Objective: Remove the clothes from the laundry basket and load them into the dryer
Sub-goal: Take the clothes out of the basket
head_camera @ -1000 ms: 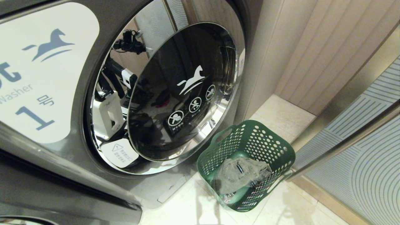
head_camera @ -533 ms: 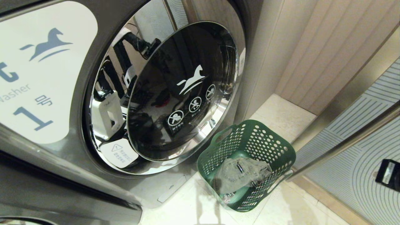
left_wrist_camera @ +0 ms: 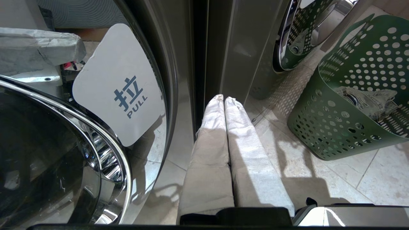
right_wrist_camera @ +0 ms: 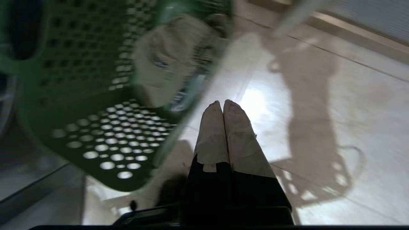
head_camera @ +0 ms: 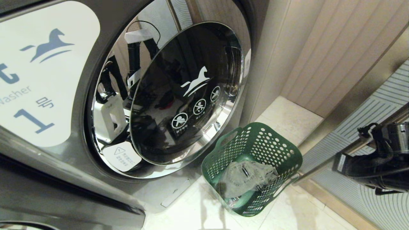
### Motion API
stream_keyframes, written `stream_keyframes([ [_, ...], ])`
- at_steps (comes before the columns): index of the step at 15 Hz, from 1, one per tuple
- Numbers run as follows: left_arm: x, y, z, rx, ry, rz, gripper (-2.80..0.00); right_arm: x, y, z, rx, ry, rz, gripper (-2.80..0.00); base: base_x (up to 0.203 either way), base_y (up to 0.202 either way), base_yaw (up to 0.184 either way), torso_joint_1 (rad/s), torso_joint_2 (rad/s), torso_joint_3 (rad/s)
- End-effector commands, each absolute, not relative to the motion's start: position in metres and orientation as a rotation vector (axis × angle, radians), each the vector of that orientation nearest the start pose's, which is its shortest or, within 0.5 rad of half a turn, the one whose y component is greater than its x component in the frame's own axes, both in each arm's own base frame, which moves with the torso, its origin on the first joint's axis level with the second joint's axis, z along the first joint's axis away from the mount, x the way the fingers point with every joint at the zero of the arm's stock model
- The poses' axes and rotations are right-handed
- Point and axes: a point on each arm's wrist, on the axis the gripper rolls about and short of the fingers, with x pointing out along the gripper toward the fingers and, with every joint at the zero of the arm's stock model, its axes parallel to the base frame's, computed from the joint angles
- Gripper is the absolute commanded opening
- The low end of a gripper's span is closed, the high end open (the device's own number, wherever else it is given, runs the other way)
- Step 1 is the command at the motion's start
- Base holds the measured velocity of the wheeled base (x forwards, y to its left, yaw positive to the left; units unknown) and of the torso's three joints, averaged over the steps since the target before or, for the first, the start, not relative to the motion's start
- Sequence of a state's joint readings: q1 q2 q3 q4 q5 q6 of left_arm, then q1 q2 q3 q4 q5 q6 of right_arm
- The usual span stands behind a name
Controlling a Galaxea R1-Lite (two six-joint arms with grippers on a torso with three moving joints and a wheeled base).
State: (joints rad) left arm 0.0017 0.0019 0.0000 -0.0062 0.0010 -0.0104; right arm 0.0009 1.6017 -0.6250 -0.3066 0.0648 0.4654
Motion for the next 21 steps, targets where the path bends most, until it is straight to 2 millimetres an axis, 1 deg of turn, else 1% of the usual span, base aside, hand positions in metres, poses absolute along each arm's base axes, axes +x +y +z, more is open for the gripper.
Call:
stream_keyframes([
  [1,-0.023,0.0,0.076,-0.011,-0.003,0.003,-2.8,0.268,0.003,0.119,0.481,0.725,-0.061,-2.8,0.0,0.0,0.0,0.0,0.0,0.0],
  [3,-0.023,0.0,0.076,-0.011,-0.004,0.003,-2.8,0.288,0.004,0.113,0.47,0.737,-0.037,-2.8,0.0,0.0,0.0,0.0,0.0,0.0],
  [4,-0.023,0.0,0.076,-0.011,-0.003,0.003,-2.8,0.298,0.004,0.105,0.426,0.762,-0.013,-2.8,0.0,0.0,0.0,0.0,0.0,0.0],
  [6,-0.023,0.0,0.076,-0.011,-0.003,0.002,-2.8,0.303,0.003,0.084,0.243,0.827,0.071,-2.8,0.0,0.0,0.0,0.0,0.0,0.0],
  [7,-0.023,0.0,0.076,-0.011,-0.003,0.002,-2.8,0.305,0.001,0.074,0.217,0.855,0.081,-2.8,0.0,0.0,0.0,0.0,0.0,0.0],
  [9,-0.023,0.0,0.076,-0.011,-0.003,0.003,-2.8,0.313,-0.006,0.058,0.22,0.874,0.073,-2.8,0.0,0.0,0.0,0.0,0.0,0.0],
  [11,-0.023,0.0,0.076,-0.011,-0.003,0.002,-2.8,0.319,-0.008,0.045,0.219,0.871,0.071,-2.8,0.0,0.0,0.0,0.0,0.0,0.0],
  [14,-0.023,0.0,0.076,-0.011,-0.003,0.003,-2.8,0.33,-0.008,0.021,0.232,0.902,0.062,-2.8,0.0,0.0,0.0,0.0,0.0,0.0],
  [15,-0.023,0.0,0.076,-0.011,-0.003,0.003,-2.8,0.335,-0.008,0.019,0.235,0.882,0.065,-2.8,0.0,0.0,0.0,0.0,0.0,0.0],
  [17,-0.023,0.0,0.076,-0.011,-0.003,0.003,-2.8,0.345,-0.007,0.026,0.23,0.816,0.085,-2.8,0.0,0.0,0.0,0.0,0.0,0.0],
  [18,-0.023,0.0,0.076,-0.011,-0.003,0.003,-2.8,0.346,-0.006,0.03,0.234,0.801,0.101,-2.8,0.0,0.0,0.0,0.0,0.0,0.0],
  [19,-0.023,0.0,0.076,-0.011,-0.003,0.003,-2.8,0.345,-0.006,0.035,0.234,0.785,0.106,-2.8,0.0,0.0,0.0,0.0,0.0,0.0],
  [21,-0.023,0.0,0.076,-0.011,-0.003,0.002,-2.8,0.338,-0.007,0.056,0.233,0.738,0.109,-2.8,0.0,0.0,0.0,0.0,0.0,0.0],
])
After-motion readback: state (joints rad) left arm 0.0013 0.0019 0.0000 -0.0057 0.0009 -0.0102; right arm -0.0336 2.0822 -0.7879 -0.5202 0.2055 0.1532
